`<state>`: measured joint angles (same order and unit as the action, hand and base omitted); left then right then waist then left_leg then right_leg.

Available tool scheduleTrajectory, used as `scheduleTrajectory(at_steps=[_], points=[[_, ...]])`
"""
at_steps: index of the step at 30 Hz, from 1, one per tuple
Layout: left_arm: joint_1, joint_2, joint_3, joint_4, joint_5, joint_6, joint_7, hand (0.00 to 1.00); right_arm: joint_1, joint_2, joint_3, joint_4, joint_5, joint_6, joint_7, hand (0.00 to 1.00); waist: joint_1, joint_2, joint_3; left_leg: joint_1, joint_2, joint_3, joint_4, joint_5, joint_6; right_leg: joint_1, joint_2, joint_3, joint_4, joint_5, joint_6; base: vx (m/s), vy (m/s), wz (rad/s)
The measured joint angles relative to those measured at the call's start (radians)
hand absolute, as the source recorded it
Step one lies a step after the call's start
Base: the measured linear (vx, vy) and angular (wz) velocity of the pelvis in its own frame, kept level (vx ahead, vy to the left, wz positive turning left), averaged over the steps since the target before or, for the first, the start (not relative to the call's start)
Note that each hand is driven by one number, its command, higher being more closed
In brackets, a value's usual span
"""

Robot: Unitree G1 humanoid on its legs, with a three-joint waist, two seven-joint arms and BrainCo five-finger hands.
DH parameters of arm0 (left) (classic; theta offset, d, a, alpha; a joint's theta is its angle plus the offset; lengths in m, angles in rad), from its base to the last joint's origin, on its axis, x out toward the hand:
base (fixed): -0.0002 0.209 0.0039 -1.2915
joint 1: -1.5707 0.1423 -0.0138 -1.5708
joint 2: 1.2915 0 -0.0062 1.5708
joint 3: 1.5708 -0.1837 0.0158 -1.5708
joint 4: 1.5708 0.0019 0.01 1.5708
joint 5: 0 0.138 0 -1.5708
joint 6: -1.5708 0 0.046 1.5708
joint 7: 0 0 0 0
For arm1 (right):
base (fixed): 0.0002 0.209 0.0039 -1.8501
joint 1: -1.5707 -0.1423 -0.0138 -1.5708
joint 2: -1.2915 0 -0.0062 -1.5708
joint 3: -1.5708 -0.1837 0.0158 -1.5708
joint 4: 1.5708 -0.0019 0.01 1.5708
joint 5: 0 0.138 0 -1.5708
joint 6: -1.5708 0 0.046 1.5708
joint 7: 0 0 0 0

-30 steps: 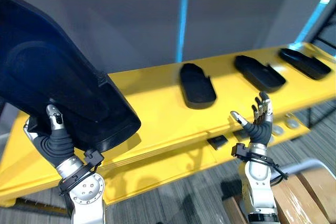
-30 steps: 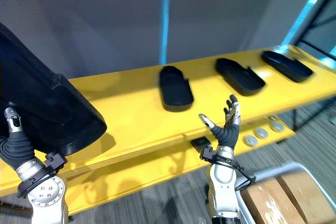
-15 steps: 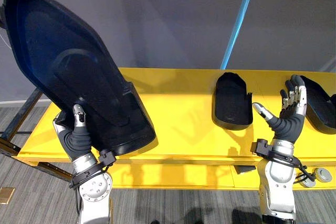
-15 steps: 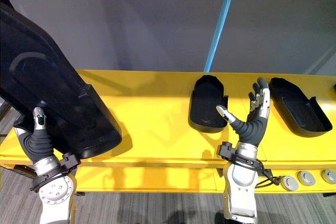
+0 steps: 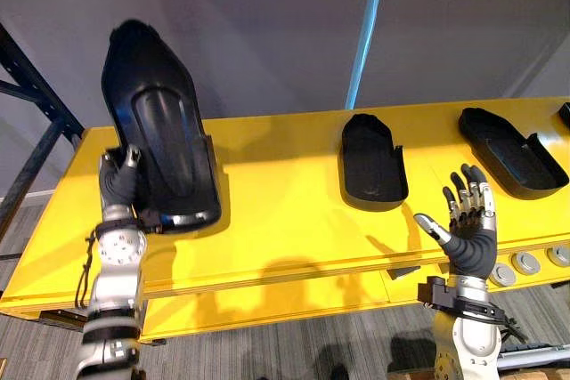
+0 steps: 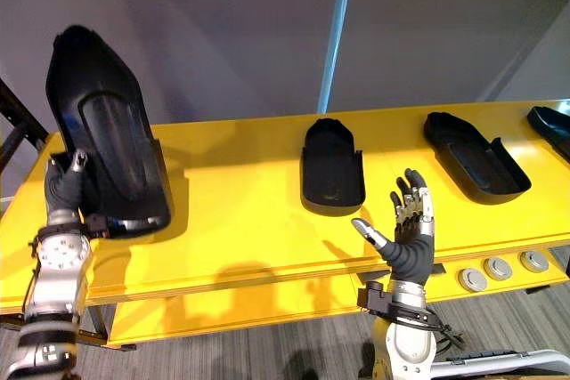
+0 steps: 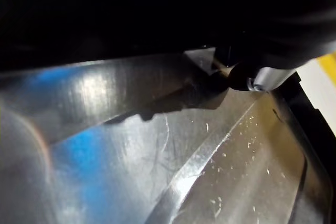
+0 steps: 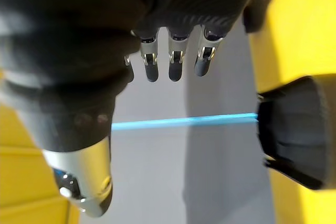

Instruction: Walk over and take plastic housings, then place them on the shelf

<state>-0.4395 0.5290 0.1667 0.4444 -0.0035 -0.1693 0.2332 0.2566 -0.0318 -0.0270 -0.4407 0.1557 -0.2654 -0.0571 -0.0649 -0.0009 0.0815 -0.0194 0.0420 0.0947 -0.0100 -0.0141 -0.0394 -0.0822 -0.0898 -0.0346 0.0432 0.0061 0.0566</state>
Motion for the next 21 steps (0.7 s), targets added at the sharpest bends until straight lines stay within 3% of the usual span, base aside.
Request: scheduleTrajectory(at_steps=[5, 8, 16, 21], points=[[-0.167, 0.026, -0.150, 0.251, -0.035, 0.027, -0.032, 1.00, 0.014, -0.047, 0.098, 0.001, -0.002, 0.002, 0.020, 0.00, -0.010, 0.000, 0.006, -0.048, 0.004, 0.016, -0.013, 0.016, -0.006, -0.042, 0.007, 0.016, -0.041, 0.031, -0.004, 0.02, 0.001, -0.06], [-0.186, 0.025, -0.185, 0.342, -0.054, 0.056, -0.054, 1.00, 0.015, -0.057, 0.141, 0.001, -0.004, 0.002, 0.020, 0.00, -0.029, 0.001, 0.017, -0.047, 0.008, 0.022, -0.013, 0.016, -0.006, -0.041, 0.010, 0.021, -0.047, 0.033, -0.006, 0.03, -0.014, -0.07], [-0.262, 0.022, -0.194, 0.393, -0.051, 0.072, -0.067, 1.00, 0.011, -0.062, 0.200, 0.001, -0.008, 0.007, 0.020, 0.00, -0.026, 0.000, 0.063, -0.066, 0.017, 0.019, -0.019, 0.031, -0.015, -0.057, 0.020, 0.020, -0.054, 0.046, -0.015, 0.00, 0.000, 0.00], [-0.276, 0.014, -0.191, 0.402, -0.002, 0.086, -0.039, 1.00, 0.015, -0.064, 0.205, 0.001, -0.009, 0.008, 0.020, 0.00, -0.027, 0.001, 0.069, -0.072, 0.020, 0.013, -0.020, 0.034, -0.014, -0.061, 0.024, 0.016, -0.054, 0.048, -0.015, 0.00, 0.001, 0.02]])
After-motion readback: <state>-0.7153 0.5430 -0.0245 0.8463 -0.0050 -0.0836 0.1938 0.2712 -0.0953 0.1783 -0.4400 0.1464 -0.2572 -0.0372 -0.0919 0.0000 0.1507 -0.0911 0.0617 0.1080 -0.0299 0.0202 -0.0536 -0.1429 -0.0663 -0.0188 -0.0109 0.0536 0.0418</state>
